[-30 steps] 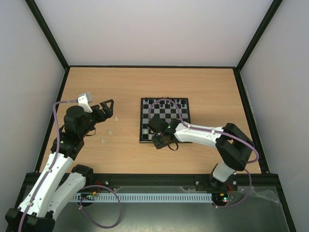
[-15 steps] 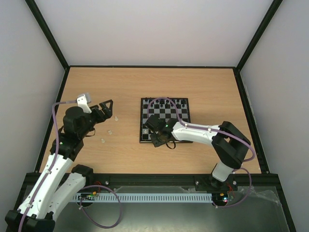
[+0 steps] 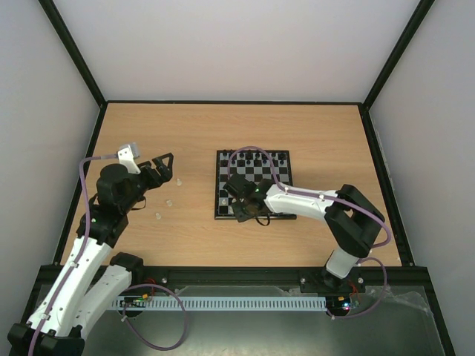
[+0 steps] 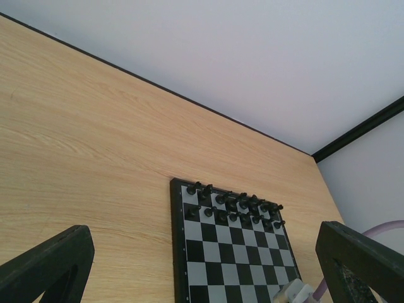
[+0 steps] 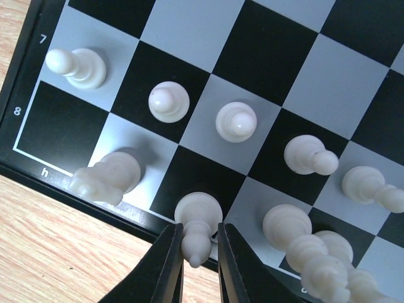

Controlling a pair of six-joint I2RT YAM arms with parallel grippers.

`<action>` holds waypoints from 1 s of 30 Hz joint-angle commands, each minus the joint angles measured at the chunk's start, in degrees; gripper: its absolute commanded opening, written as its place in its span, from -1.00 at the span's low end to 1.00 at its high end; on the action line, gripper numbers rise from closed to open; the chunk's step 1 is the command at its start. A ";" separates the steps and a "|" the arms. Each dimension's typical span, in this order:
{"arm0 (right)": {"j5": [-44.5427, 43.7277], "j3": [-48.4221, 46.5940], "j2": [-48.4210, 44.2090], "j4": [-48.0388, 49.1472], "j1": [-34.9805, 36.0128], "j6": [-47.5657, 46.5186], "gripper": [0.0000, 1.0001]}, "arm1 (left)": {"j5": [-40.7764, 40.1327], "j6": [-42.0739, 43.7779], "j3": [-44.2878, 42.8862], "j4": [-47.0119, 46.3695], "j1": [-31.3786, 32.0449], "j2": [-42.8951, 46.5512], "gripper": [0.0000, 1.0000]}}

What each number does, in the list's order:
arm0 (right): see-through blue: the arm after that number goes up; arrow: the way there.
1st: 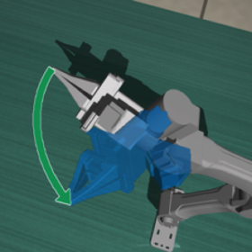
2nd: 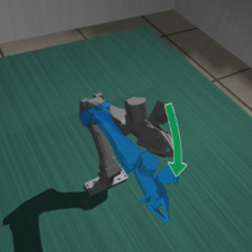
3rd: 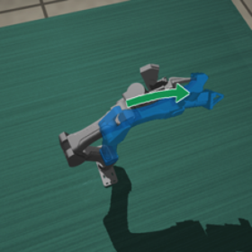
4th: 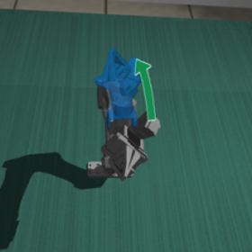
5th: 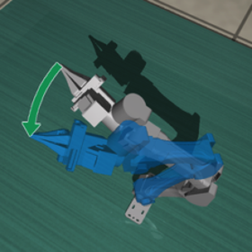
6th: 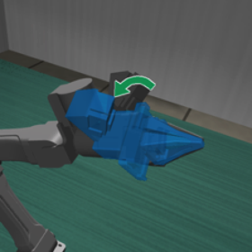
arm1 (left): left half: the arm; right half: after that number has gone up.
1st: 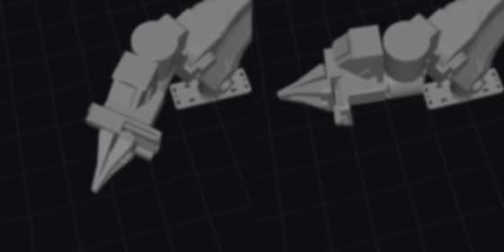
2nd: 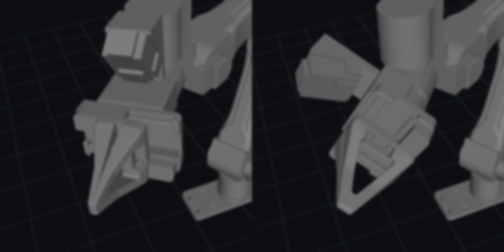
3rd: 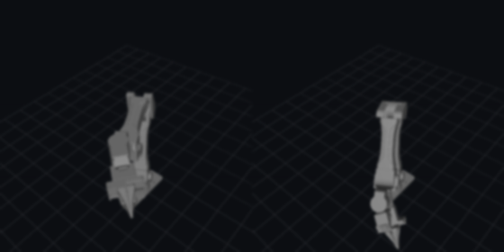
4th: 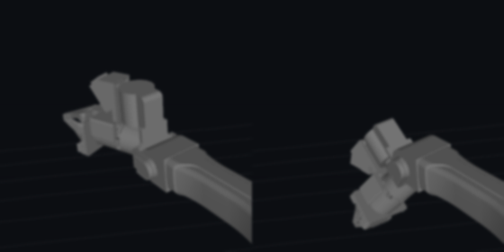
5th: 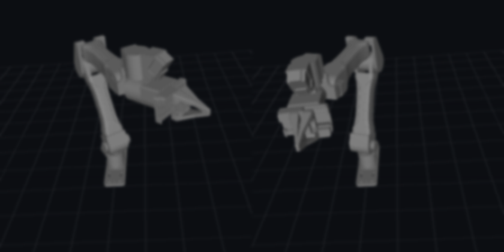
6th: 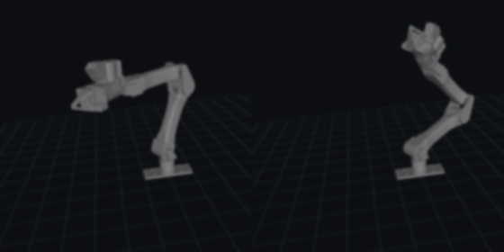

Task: Set up the chess pieces on the board
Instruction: Adjust the chess piece on the chessboard, then pick up the chess piece at the center of the board.

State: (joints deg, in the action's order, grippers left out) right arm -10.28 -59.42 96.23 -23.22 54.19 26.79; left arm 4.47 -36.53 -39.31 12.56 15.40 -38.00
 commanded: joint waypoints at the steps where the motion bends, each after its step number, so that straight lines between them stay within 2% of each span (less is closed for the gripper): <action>1: -0.81 -1.23 0.97 -0.52 -0.82 -0.96 -0.66 | -0.25 0.47 0.09 0.63 -0.36 0.51 0.99; 9: 0.22 -1.60 1.03 -0.20 -1.07 -1.47 -0.67 | -0.25 0.48 -0.03 0.71 -0.37 0.49 0.99; 16: 4.77 -1.80 -6.03 -2.51 -0.19 -1.47 -0.63 | -0.43 0.42 -0.23 0.89 -0.32 0.62 0.99; 20: 7.32 -4.56 -10.23 -5.27 1.49 -1.47 -0.37 | -0.42 0.39 -0.90 1.13 -0.37 0.69 0.99; 23: 8.47 -7.49 -10.44 -4.92 1.56 -2.13 0.04 | -0.43 0.23 -1.60 1.46 -0.36 1.11 0.99; 26: 7.79 -14.60 -4.63 -6.29 1.50 -3.42 0.22 | -0.68 -0.01 -2.75 2.31 -0.32 2.60 0.99; 30: 8.09 -26.74 8.23 -7.96 1.36 -5.04 0.25 | -1.05 0.08 -5.08 5.10 -0.32 5.43 0.99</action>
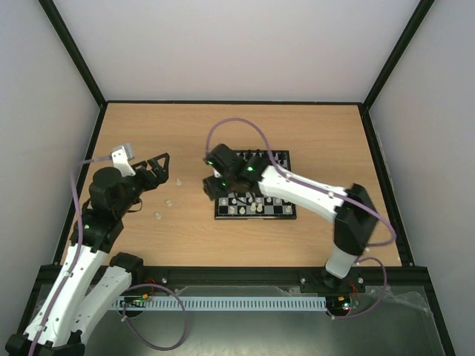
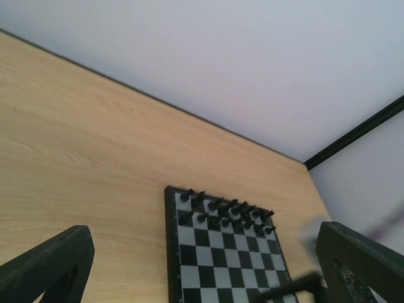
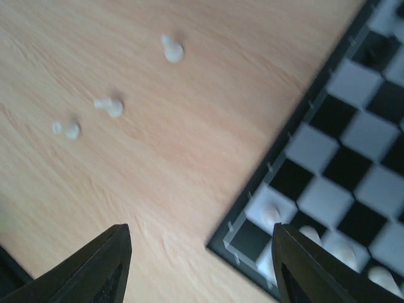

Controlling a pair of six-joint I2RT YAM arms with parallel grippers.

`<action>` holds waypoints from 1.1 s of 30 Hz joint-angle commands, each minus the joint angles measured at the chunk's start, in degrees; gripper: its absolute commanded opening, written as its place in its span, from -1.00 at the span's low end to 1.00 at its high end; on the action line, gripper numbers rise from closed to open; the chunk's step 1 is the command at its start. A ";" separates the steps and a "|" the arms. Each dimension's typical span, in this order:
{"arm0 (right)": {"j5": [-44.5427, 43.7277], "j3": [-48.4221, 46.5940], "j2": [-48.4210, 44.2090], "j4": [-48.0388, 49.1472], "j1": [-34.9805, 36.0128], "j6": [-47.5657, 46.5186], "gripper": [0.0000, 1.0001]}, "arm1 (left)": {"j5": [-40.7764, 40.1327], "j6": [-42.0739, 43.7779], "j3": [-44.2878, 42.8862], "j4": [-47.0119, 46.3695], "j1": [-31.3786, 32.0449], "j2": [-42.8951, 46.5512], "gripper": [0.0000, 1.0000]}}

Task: Set up the chess pieces on the board
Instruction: Pick up the chess piece at the center of the board.

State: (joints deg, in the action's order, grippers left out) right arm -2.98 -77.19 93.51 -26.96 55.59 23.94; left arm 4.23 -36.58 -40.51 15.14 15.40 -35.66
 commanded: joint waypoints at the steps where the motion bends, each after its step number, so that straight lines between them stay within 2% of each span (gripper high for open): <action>1: 1.13 -12.09 13.98 -4.74 -0.12 -2.42 0.24 | -1.26 0.19 -4.52 3.40 -0.39 4.06 0.99; 8: 2.63 -34.45 32.12 -8.08 -0.05 -4.96 0.11 | -4.71 0.30 -7.13 8.51 -0.43 12.65 0.99; 12: 1.52 -45.00 40.73 -10.42 0.12 -6.34 0.05 | -4.85 0.62 -8.15 9.96 -0.43 13.45 0.99; 16: 1.00 -51.48 46.38 -11.03 0.32 -6.40 0.00 | -4.38 1.00 -8.09 10.09 -0.45 12.95 0.99; 29: 1.08 -54.68 51.53 -8.03 0.61 -6.06 -0.07 | -4.05 1.64 -7.28 9.98 -0.41 12.46 0.99; 33: 0.86 -55.77 52.29 -6.99 0.57 -5.84 -0.14 | -3.97 1.62 -7.22 10.09 -0.41 12.54 0.99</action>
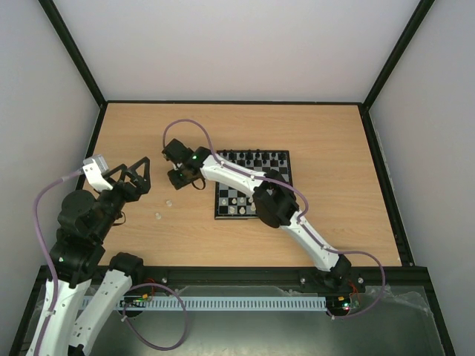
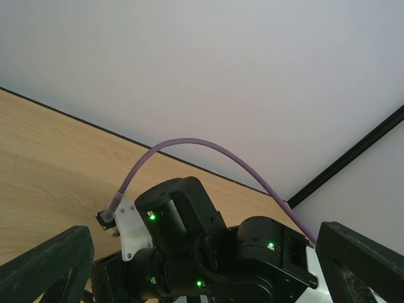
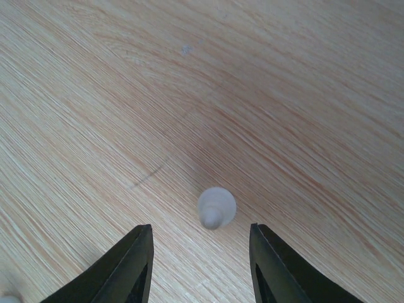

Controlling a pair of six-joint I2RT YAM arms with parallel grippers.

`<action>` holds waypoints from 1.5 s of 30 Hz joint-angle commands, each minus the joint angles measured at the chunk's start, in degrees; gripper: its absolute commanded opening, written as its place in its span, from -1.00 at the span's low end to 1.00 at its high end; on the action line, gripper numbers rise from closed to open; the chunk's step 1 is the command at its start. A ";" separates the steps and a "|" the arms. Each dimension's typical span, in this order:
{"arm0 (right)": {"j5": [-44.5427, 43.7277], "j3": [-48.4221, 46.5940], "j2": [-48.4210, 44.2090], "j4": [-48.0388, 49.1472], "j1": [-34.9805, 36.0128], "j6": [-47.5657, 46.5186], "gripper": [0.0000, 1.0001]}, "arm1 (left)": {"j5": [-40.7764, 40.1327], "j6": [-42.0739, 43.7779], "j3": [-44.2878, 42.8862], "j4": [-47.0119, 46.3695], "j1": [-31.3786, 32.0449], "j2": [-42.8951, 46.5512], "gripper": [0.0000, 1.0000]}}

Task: Set up the chess pieces on the board
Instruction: Pick up the chess piece at the center of the board.

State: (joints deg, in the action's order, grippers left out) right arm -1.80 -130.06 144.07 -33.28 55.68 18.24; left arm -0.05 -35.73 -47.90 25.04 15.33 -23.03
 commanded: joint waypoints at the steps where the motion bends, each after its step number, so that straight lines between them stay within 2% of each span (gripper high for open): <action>1: -0.17 -3.22 2.00 -0.65 0.50 -0.13 -0.17 | 0.24 0.82 0.10 0.27 -0.36 -0.02 0.99; 4: 0.33 -3.96 2.79 -0.55 0.49 -0.04 -0.28 | 0.14 0.96 0.01 0.53 -0.38 0.02 0.99; 13: 0.03 -4.41 4.71 -0.86 0.50 0.04 -0.30 | 0.05 0.92 0.17 0.72 -0.39 0.09 0.99; 17: -0.31 -4.63 5.08 -0.44 0.50 0.12 -0.43 | 0.14 1.01 0.10 0.71 -0.37 0.09 0.99; 20: -0.10 -4.80 4.99 0.06 0.56 0.28 -0.45 | 0.06 1.01 0.17 0.85 -0.38 0.09 0.99; 22: -0.13 -5.00 4.99 0.30 0.51 0.31 -0.38 | 0.05 1.01 0.21 0.81 -0.39 0.09 0.99; 24: -0.46 -5.39 5.12 0.26 0.50 0.32 -0.16 | 0.01 1.04 0.26 0.80 -0.39 0.09 0.99; 27: -0.89 -5.47 5.00 0.28 0.51 0.33 -0.13 | 0.01 1.06 0.23 0.80 -0.34 0.09 0.99; 37: -0.64 -5.56 4.78 0.45 0.50 0.14 -0.65 | 0.06 1.11 0.53 0.54 -0.32 -0.08 0.99; 45: -0.82 -4.62 2.17 -1.23 0.49 -0.11 -0.92 | 0.47 1.15 0.99 -0.23 -0.38 -0.84 0.99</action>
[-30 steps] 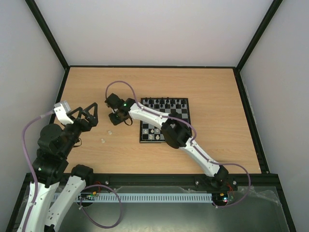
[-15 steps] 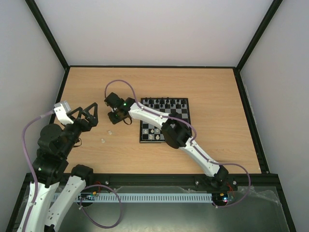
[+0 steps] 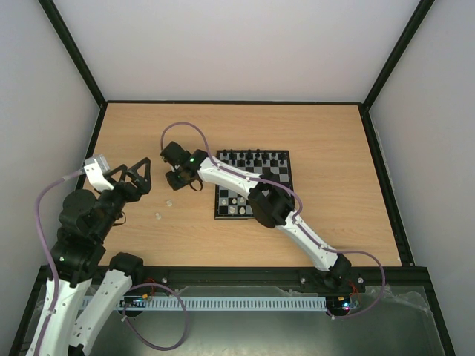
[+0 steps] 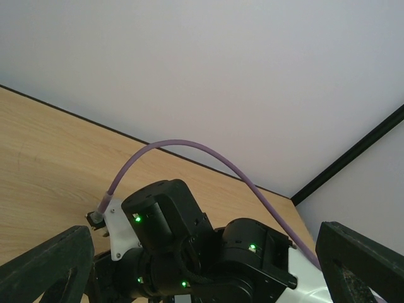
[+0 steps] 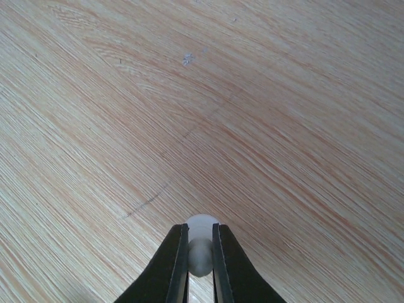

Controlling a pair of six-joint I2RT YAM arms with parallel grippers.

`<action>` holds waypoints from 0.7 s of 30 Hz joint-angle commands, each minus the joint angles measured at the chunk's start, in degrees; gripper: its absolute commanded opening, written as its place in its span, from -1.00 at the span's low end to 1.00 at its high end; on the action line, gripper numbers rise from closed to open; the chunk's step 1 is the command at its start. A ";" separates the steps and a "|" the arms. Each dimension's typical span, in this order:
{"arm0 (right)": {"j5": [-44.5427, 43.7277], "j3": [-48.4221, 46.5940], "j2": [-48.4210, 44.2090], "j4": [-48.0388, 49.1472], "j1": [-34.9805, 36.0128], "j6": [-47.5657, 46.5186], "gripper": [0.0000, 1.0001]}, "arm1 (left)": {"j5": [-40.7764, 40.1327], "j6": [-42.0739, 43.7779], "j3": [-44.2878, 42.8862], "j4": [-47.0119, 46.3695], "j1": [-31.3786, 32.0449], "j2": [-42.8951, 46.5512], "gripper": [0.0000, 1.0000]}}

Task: Set up the chess pieces on the board
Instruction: Pick up the chess piece at the center of the board, then place the chess piece on the chessboard.

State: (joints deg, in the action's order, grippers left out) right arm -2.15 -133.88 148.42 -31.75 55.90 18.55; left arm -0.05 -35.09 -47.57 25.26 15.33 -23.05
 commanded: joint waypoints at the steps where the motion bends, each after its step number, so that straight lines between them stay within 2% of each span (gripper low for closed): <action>1: -0.79 0.21 -3.62 -3.05 0.28 -0.56 -0.94 | 0.56 0.59 0.71 -0.61 -0.39 -1.00 0.99; 5: -2.13 8.16 -13.71 -2.79 0.44 -1.33 -0.97 | 1.30 0.53 1.02 -1.37 -0.39 -1.89 0.99; 13: -9.43 36.50 -41.15 -0.88 0.49 -0.45 -0.97 | 2.54 0.69 1.77 -3.22 -0.32 -5.18 0.99; 17: -14.47 49.65 -53.05 -4.50 -0.55 2.86 -0.96 | 3.59 0.43 2.15 -4.30 -0.39 -6.90 0.99; 21: -14.87 64.01 -67.22 -5.34 -4.35 8.47 -0.96 | 4.03 0.16 2.82 -5.35 -0.39 -7.88 0.99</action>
State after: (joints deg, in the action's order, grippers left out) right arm -13.63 -81.03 89.32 -31.99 54.81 21.30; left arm 2.50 -34.94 -45.69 22.35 15.29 -30.20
